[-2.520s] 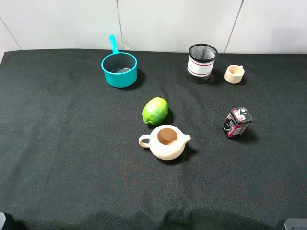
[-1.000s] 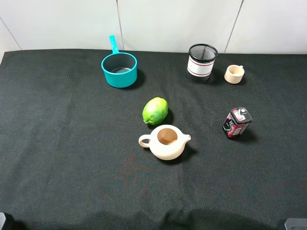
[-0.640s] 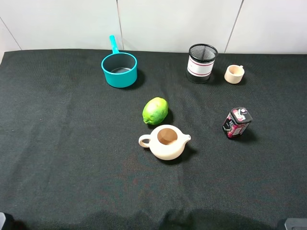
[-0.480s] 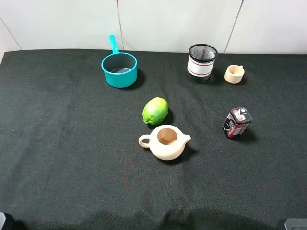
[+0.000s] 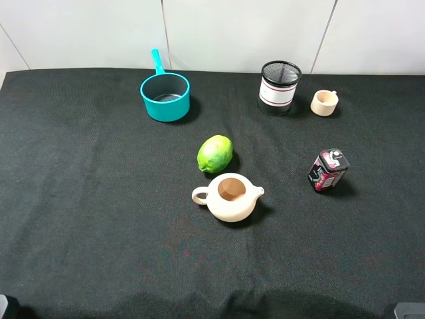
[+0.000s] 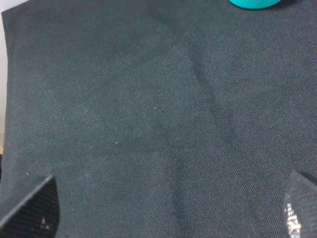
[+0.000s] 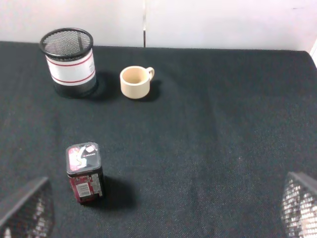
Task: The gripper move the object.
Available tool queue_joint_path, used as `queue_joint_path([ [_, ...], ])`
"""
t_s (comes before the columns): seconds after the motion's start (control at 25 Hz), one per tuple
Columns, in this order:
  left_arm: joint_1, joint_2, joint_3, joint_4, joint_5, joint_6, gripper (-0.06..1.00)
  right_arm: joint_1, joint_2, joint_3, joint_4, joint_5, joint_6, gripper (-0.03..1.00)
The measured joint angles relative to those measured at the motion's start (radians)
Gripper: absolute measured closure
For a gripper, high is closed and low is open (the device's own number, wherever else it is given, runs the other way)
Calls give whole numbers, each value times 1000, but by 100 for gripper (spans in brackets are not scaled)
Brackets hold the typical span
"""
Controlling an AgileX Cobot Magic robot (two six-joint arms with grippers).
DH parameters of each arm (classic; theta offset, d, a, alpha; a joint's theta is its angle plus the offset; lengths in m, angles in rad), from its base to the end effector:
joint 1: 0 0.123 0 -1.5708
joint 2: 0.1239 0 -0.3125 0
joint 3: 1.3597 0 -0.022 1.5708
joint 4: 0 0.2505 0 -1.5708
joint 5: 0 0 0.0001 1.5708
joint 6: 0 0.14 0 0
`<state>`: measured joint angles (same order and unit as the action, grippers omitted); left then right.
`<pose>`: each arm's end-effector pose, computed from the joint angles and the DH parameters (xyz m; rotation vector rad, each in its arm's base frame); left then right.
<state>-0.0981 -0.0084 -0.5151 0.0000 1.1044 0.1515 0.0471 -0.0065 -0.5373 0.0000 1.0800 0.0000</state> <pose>0.0054 -0.0005 0.2543 0.2570 2.0486 0.0329 0.0050 0.0002 0.2643 -0.0476 2.0194 0.0299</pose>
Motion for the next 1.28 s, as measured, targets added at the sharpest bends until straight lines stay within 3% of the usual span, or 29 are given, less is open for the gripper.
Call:
queue_joint_path([
  [0.36,0,0,0,0,0,0,-1,0,0,39,0,-55,0,27],
  [1.28,0,0,0,0,0,0,-1,0,0,39,0,-55,0,27],
])
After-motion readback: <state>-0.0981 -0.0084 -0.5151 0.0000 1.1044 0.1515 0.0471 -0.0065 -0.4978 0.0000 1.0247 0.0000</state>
